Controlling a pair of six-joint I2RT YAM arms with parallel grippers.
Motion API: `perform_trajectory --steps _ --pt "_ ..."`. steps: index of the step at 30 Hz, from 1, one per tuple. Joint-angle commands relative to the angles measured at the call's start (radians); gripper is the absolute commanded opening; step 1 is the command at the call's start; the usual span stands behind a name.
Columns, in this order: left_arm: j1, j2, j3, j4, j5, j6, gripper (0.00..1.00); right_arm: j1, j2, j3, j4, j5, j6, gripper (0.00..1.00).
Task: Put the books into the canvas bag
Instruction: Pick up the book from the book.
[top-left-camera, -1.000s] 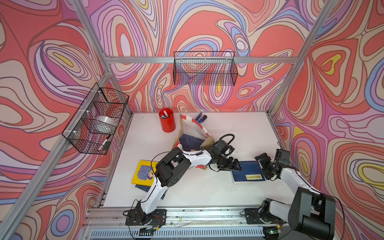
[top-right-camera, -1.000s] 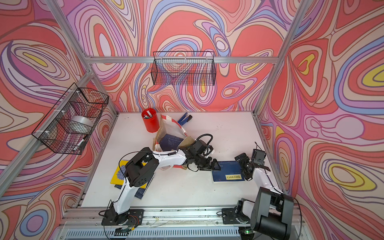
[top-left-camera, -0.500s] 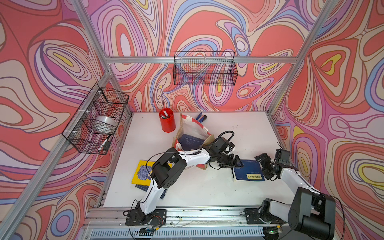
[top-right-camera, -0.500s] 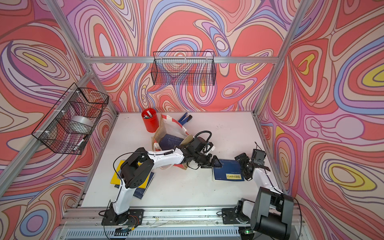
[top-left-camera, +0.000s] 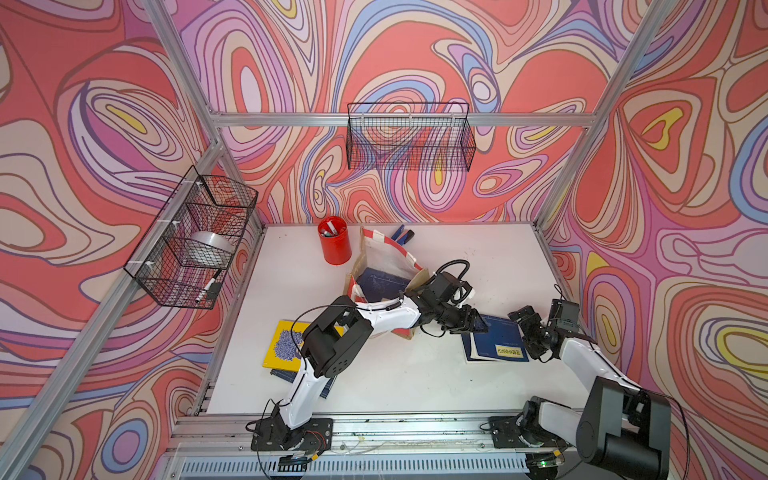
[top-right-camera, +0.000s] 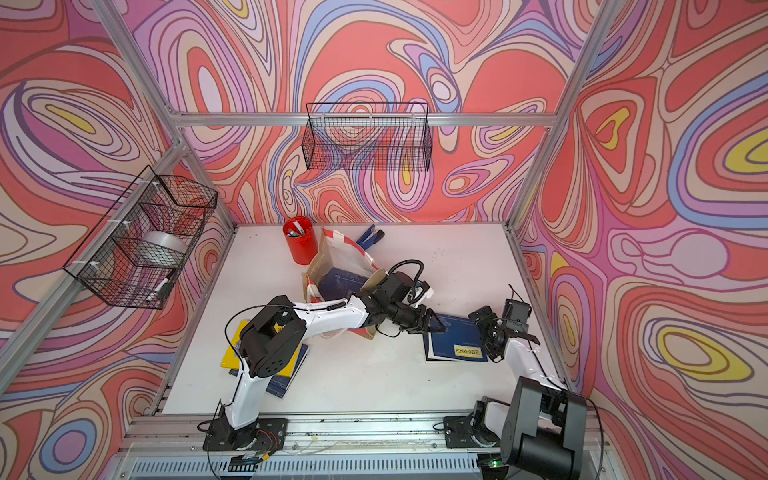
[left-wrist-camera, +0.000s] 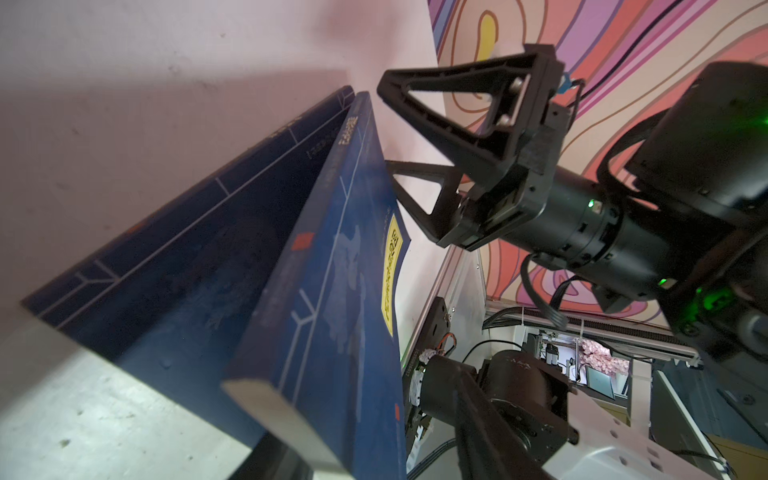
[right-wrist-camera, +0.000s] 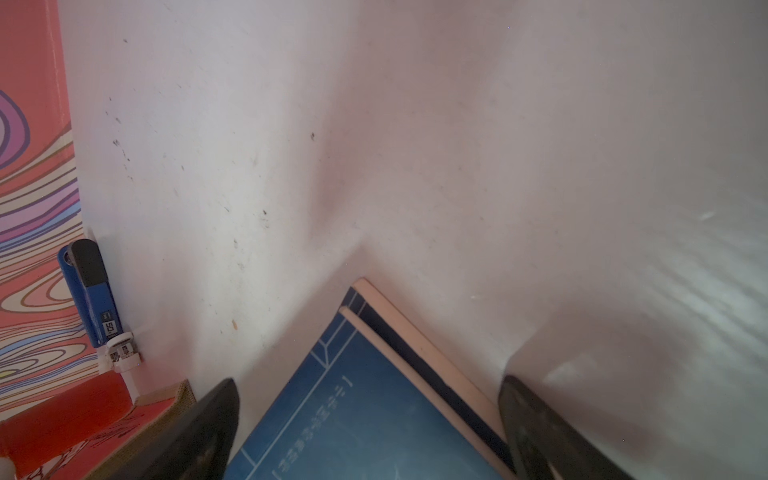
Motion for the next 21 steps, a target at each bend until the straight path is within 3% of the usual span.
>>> perform_trajectory --steps 1,4,9,13,16,21 --pt "-0.006 -0.001 0.027 0.061 0.016 -0.011 0.51 0.017 0.0 -0.042 -0.068 -0.042 0.011 0.98" --pt "-0.012 0.022 0.053 0.047 0.018 -0.006 0.46 0.019 -0.009 -0.045 -0.067 -0.049 0.01 0.98" --pt "-0.021 0.019 0.081 -0.034 -0.022 0.044 0.17 0.019 -0.025 -0.044 -0.077 -0.047 0.009 0.99" --pt "-0.02 -0.015 0.11 -0.135 -0.066 0.114 0.0 0.018 -0.03 -0.035 -0.076 -0.045 0.005 0.98" --pt "-0.021 -0.041 0.124 -0.167 -0.071 0.141 0.0 0.019 -0.048 0.01 -0.11 -0.042 -0.03 0.98" --pt "-0.007 -0.154 0.194 -0.288 -0.058 0.253 0.0 0.017 -0.128 0.197 -0.261 0.074 -0.151 0.98"
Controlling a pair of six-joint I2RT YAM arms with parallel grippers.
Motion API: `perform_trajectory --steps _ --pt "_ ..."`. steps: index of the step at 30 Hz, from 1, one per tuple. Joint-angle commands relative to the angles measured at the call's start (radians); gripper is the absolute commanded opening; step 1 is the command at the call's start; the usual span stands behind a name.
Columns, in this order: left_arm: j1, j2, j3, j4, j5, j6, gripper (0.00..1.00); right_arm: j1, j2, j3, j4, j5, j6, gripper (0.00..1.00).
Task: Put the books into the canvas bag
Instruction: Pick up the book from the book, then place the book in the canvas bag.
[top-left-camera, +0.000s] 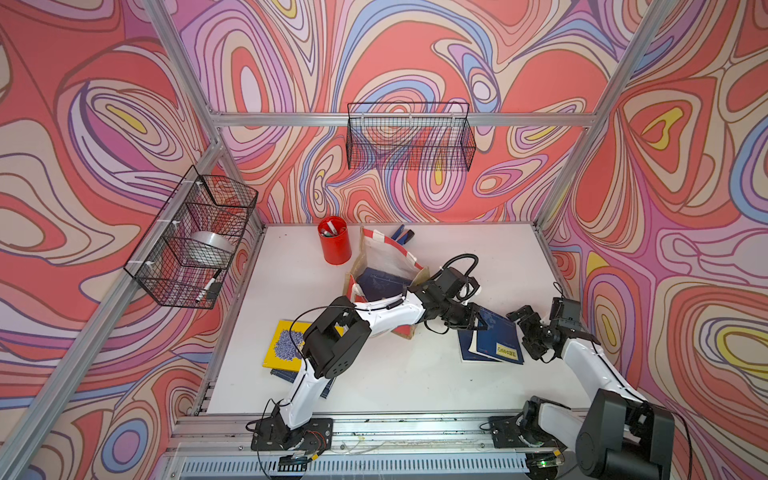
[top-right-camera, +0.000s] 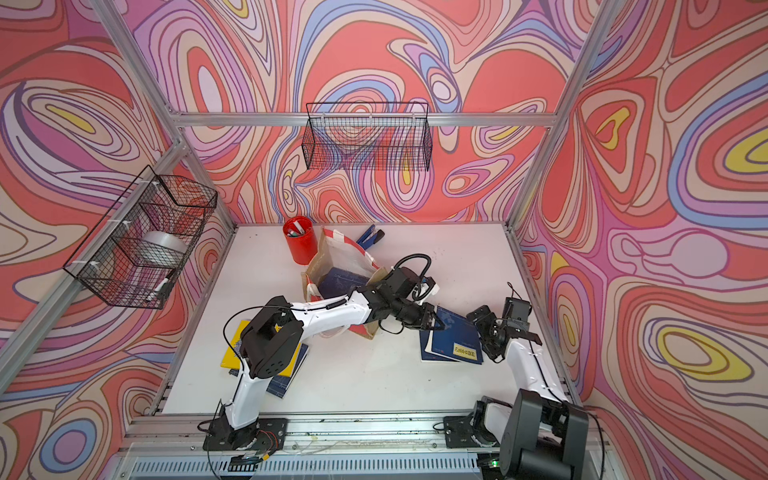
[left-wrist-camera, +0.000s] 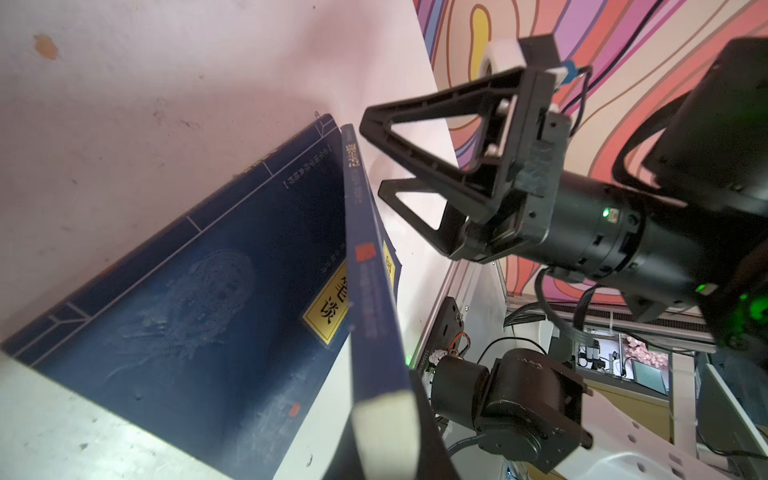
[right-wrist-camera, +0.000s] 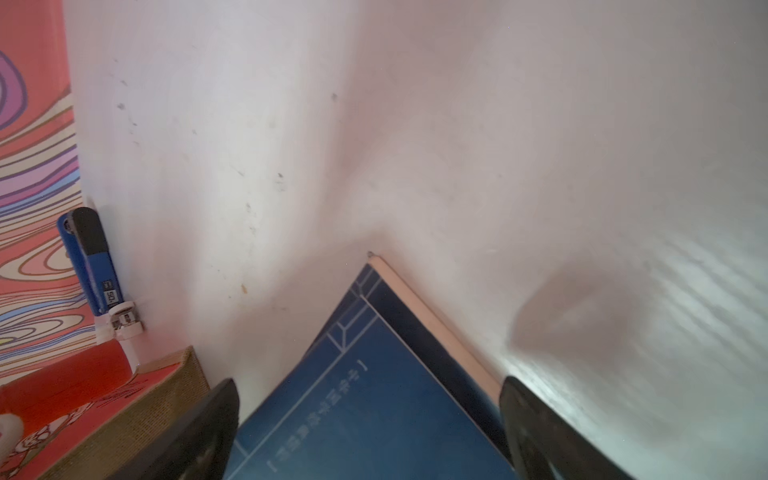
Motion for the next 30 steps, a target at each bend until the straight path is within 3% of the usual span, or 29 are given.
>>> perform_trajectory --steps 1,5,10,15,20,25,30 --pt "0.014 -0.164 0.101 -0.147 -0.011 0.136 0.0 0.006 -0.065 0.139 -0.124 0.095 -0.103 0.98" --pt "0.084 -0.302 0.205 -0.415 -0.022 0.28 0.0 0.005 -0.105 0.286 -0.22 0.174 -0.125 0.99" --pt "0.261 -0.428 0.33 -0.703 0.133 0.383 0.0 0.006 -0.105 0.408 -0.212 0.05 -0.18 0.98" --pt "0.404 -0.47 0.574 -1.175 0.011 0.645 0.0 0.044 -0.088 0.487 -0.219 -0.029 -0.243 0.98" --pt "0.554 -0.621 0.475 -1.187 -0.146 0.668 0.0 0.129 -0.088 0.503 -0.205 -0.053 -0.256 0.98" --pt "0.563 -0.698 0.354 -1.182 -0.303 0.722 0.0 0.279 -0.062 0.523 -0.188 -0.038 -0.254 0.98" --pt "0.563 -0.68 0.301 -1.158 -0.283 0.75 0.0 0.55 -0.016 0.564 -0.11 -0.006 -0.253 0.98"
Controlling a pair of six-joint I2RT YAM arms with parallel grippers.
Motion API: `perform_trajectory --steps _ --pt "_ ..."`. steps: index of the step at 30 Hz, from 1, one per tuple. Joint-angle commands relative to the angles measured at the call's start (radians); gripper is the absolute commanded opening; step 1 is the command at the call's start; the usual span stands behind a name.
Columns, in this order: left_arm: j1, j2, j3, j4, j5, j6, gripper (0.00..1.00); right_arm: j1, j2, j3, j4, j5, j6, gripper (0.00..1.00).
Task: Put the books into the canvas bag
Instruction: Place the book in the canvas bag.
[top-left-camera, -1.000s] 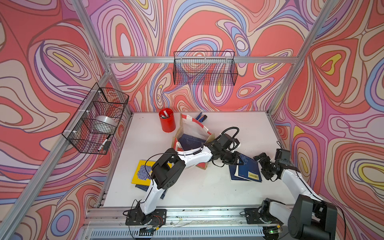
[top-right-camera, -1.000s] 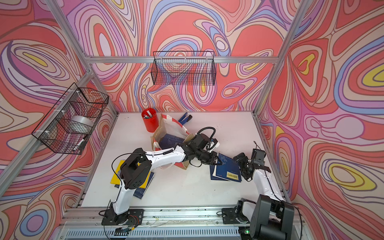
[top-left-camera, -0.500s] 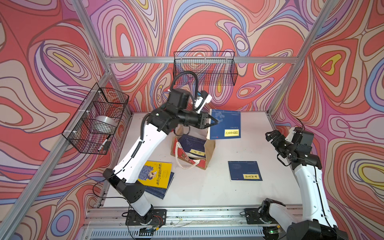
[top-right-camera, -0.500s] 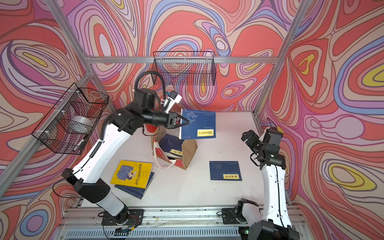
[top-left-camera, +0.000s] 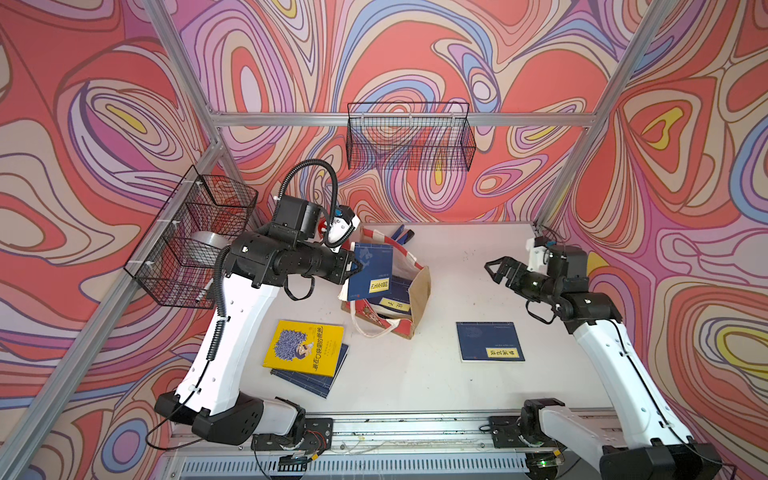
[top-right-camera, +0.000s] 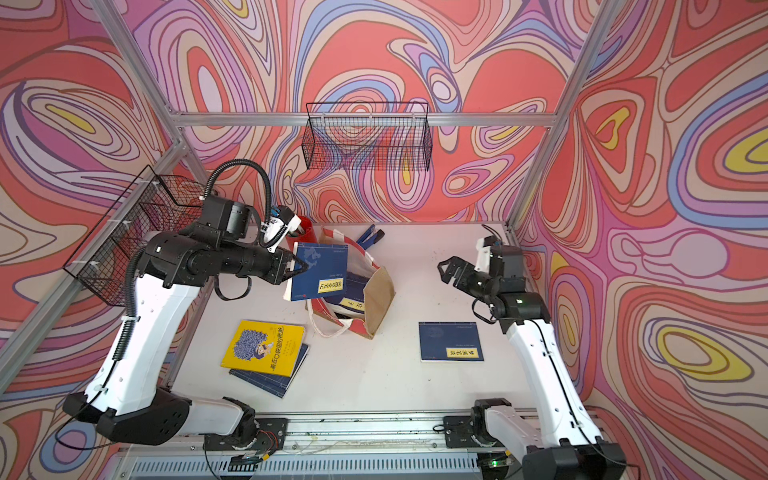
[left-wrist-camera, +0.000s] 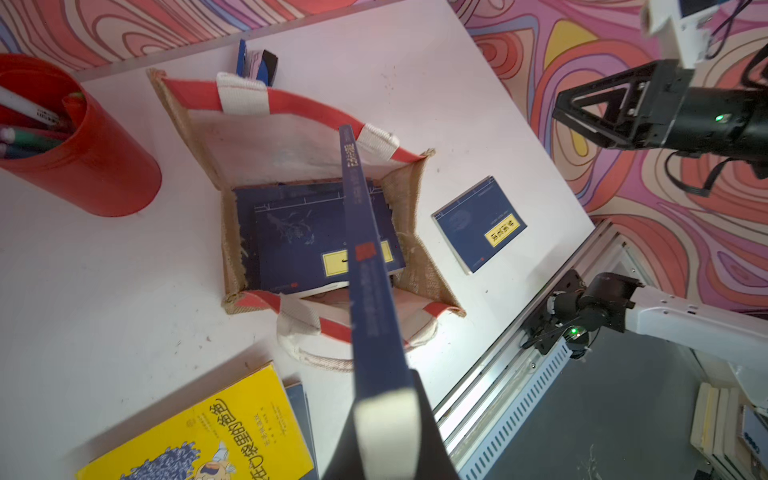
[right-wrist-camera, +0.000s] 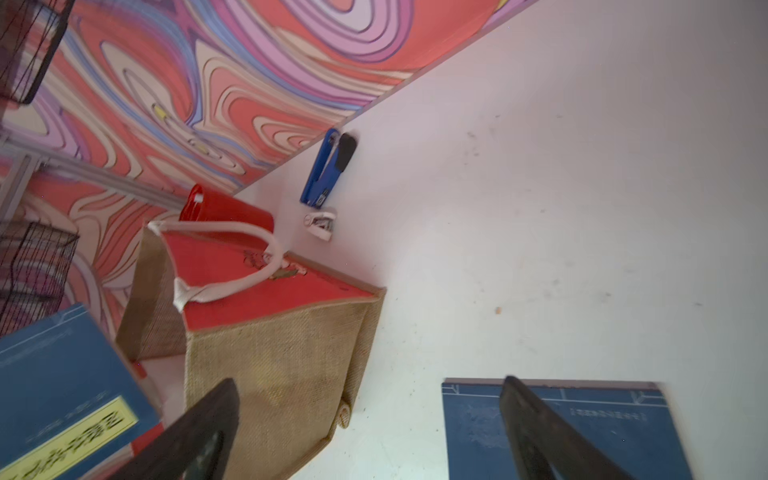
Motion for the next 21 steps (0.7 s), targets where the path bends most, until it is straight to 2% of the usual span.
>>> perform_trajectory --steps 1,4,8,13,21 --pt "-0.001 0.027 -0.007 0.001 -0.005 0.064 0.0 0.172 0.036 0.057 0.065 0.037 -0.028 0.98" --pt "-0.001 0.077 0.008 -0.002 0.039 0.094 0.0 0.338 0.119 0.126 0.058 0.061 -0.08 0.98" --pt "-0.002 0.166 0.056 -0.02 0.1 0.133 0.0 0.469 0.228 0.2 0.028 0.087 -0.12 0.98" --pt "-0.001 0.305 0.082 -0.047 0.203 0.158 0.0 0.521 0.288 0.233 0.047 0.04 -0.126 0.98" --pt "-0.015 0.436 0.1 -0.064 0.197 0.175 0.0 0.554 0.285 0.264 -0.03 0.126 -0.154 0.99"
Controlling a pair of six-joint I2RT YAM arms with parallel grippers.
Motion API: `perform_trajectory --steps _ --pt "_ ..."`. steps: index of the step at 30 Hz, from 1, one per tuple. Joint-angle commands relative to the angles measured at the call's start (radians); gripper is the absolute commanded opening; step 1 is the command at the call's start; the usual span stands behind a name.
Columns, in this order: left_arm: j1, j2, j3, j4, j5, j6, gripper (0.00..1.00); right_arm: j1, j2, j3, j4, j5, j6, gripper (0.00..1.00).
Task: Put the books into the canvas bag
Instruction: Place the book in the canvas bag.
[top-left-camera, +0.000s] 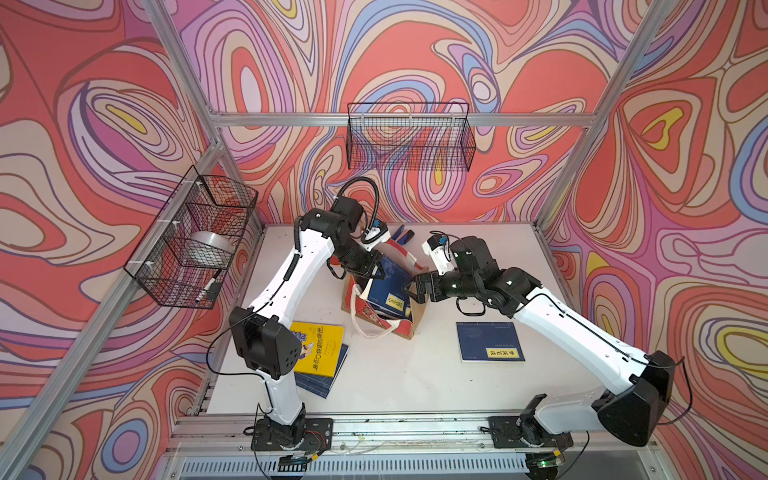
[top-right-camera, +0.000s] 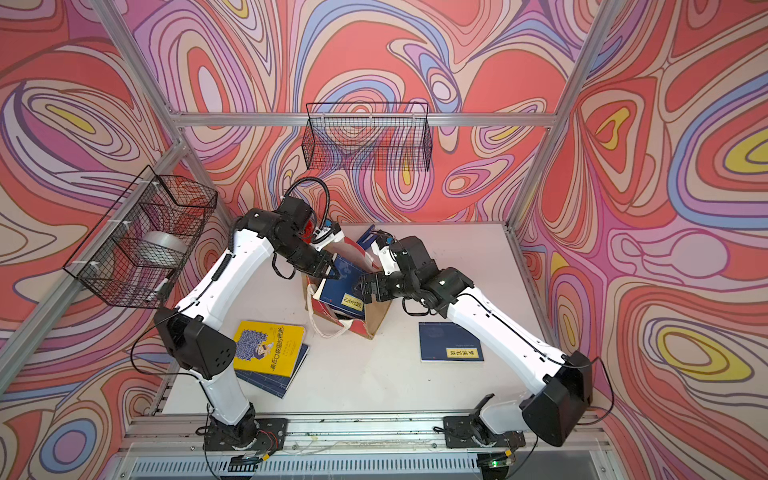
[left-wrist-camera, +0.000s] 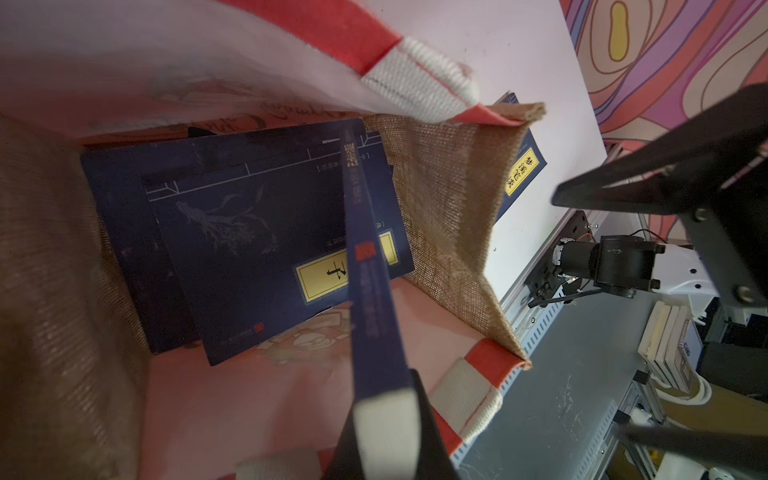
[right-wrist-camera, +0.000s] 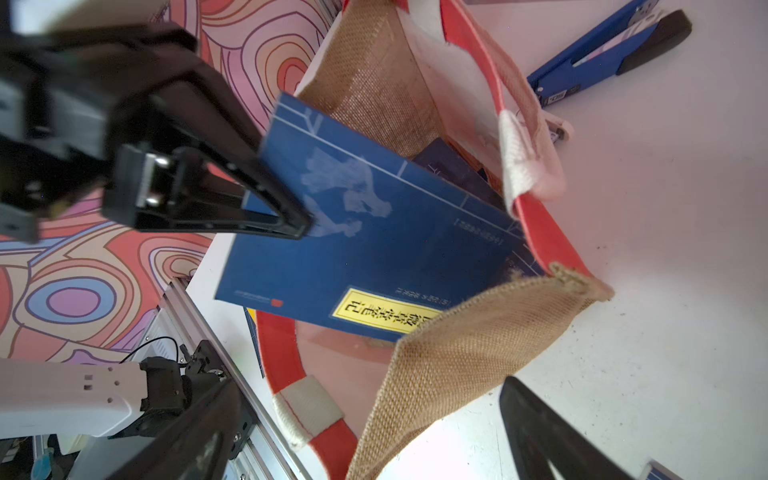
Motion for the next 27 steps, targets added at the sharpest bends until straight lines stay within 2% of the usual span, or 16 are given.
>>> perform_trajectory --steps 1,6,9,12,13,19,21,24,27 --pt "-0.009 0.024 0.042 -0.042 0.05 0.042 0.0 0.005 -0.029 0.006 -0.037 0.059 -0.021 0.99" --pt "-0.02 0.067 0.039 -0.019 0.146 0.052 0.0 0.005 -0.061 -0.02 -0.056 0.109 -0.024 0.98" --pt "-0.033 0.079 0.026 0.002 0.112 0.034 0.01 0.005 -0.077 -0.031 -0.063 0.119 -0.026 0.98" --pt "-0.033 0.107 0.046 -0.02 0.037 0.023 0.42 0.005 -0.086 -0.036 -0.075 0.143 -0.026 0.98" --pt "-0.033 0.109 0.05 -0.019 0.004 0.012 0.47 0.005 -0.088 -0.038 -0.081 0.156 -0.026 0.98" --pt "-0.007 0.064 0.04 0.077 -0.13 -0.066 0.51 0.003 -0.092 -0.058 -0.125 0.27 -0.01 0.98" --pt "0.006 0.025 0.027 0.133 -0.17 -0.09 0.55 0.003 -0.095 -0.069 -0.138 0.297 -0.007 0.98" --pt "0.014 -0.036 0.005 0.205 -0.198 -0.094 0.66 0.002 -0.108 -0.094 -0.141 0.334 0.013 0.98" --pt "0.014 -0.057 0.053 0.196 -0.194 -0.097 0.71 -0.001 -0.129 -0.12 -0.146 0.365 0.028 0.98"
